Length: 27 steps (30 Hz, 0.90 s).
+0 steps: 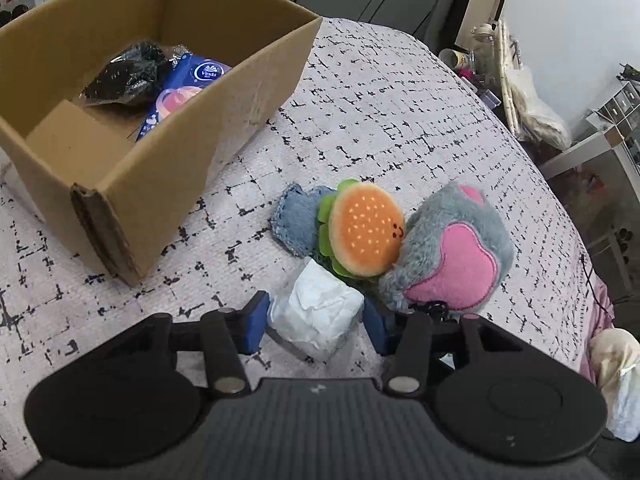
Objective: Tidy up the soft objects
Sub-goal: 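Grasp the black fabric piece with the right tool while the left tool grasps the white tissue bundle, then carry the black fabric and white tissue bundle with both tools over the box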
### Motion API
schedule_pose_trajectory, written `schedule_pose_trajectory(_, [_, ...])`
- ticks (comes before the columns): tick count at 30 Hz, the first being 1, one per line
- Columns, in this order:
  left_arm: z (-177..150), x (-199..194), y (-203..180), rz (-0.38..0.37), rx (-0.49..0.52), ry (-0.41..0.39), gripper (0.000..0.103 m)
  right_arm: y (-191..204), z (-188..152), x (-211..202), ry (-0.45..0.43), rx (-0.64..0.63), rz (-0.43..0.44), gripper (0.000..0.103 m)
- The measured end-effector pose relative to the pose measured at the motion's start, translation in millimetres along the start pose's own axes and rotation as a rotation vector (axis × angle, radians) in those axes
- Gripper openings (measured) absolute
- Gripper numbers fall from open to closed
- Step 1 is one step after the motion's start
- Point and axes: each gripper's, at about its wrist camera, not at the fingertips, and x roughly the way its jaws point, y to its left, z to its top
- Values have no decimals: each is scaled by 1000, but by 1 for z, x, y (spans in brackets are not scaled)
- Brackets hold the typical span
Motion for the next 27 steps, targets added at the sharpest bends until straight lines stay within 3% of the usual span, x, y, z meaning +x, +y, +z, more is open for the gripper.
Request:
schedule_pose_trajectory(4, [1,-9,1,1,-3,-4,49,0,-1,-2,32,4,9,21])
schedule_pose_trajectory(10, [6,-29,-3,-3,24,-14,49,5,2,-19,7,0,13,21])
schedule_pose_trajectory(27, [28,-96,-20,-21,124,-59,50,28,9,-60,-154,-1,30,21])
